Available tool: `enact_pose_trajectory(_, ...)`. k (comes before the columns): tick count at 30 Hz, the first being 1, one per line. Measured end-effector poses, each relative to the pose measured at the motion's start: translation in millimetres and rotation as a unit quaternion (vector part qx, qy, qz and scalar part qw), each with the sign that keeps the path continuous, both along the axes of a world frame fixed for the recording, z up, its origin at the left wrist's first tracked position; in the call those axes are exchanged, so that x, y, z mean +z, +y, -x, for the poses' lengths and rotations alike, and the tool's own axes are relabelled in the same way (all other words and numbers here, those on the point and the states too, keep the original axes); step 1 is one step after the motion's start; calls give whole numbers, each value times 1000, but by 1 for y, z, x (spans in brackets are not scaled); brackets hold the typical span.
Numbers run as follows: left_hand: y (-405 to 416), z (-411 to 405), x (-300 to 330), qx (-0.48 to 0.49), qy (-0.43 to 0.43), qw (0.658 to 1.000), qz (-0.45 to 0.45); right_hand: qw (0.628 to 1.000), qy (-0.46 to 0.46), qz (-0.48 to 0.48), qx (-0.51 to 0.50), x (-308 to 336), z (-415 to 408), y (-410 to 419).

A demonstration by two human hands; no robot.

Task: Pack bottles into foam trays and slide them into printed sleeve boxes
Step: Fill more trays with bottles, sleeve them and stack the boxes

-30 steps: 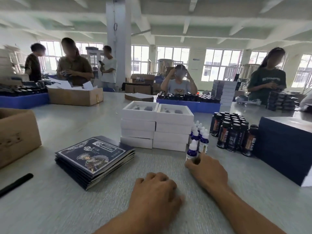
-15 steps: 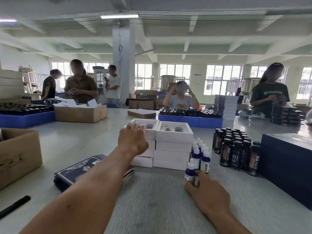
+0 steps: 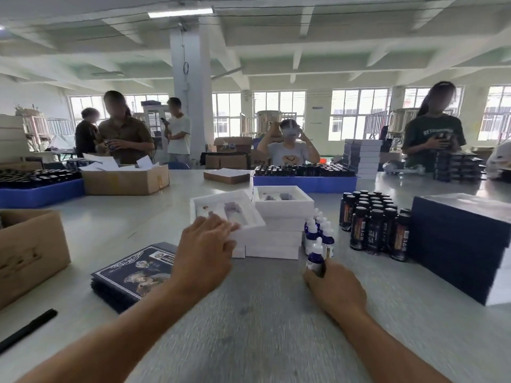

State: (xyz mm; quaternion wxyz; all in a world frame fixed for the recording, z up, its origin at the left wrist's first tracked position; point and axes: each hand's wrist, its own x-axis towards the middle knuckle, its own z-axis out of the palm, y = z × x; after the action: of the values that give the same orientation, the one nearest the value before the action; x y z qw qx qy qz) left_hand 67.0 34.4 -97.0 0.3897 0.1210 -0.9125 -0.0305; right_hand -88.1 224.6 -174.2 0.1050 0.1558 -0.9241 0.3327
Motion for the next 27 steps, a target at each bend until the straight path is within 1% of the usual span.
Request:
enact_pose_trajectory(3, 40, -39, -28, -48, -1, 997, 53, 999, -29, 27, -7, 2, 2, 3)
enact_pose_trajectory(4, 51, -45, -35, -56, -13, 996, 69, 999, -32, 28, -4, 3, 2, 3)
enact_pose_trajectory(7, 79, -44, -47, -69, -119, 989, 58, 997, -54, 57, 21, 8, -2, 7)
enact_pose_trajectory(10, 94, -33, -58, -107, -172, 979, 31, 988, -84, 110, 64, 14, -4, 16)
enact_pose_trajectory(12, 94, -29, -60, -159, -135, 977, -42, 980, -102, 141, 96, 13, -5, 22)
enact_pose_trajectory(14, 81, -26, -57, -185, -61, 970, -146, 971, -123, 174, 108, 16, -7, 27)
enact_pose_trajectory(16, 57, -23, -56, -153, 4, 966, -208, 965, -131, 199, 106, 22, -8, 32)
enact_pose_trajectory(17, 43, -23, -57, -121, 8, 970, -212, 966, -119, 205, 99, 27, -10, 33)
enact_pose_trajectory(18, 30, -23, -59, -89, -8, 975, -204, 971, -92, 199, 91, 33, -11, 35)
enact_pose_trajectory(19, 20, -22, -63, -65, -39, 977, -199, 980, -51, 173, 85, 40, -13, 35)
enact_pose_trajectory(21, 10, -21, -71, -55, -116, 970, -208, 988, 17, 103, 112, 54, -22, 32)
enact_pose_trajectory(22, 10, -20, -73, -65, -139, 965, -213, 986, 21, 81, 147, 58, -28, 28)
enact_pose_trajectory(24, 12, -17, -75, -74, -143, 965, -207, 975, -19, 38, 216, 58, -42, 16)
enact_pose_trajectory(25, 13, -16, -76, -71, -137, 967, -201, 971, -26, 9, 236, 55, -48, 9)
enact_pose_trajectory(27, 15, -16, -78, -61, -137, 969, -195, 966, -2, -65, 252, 51, -55, 1)
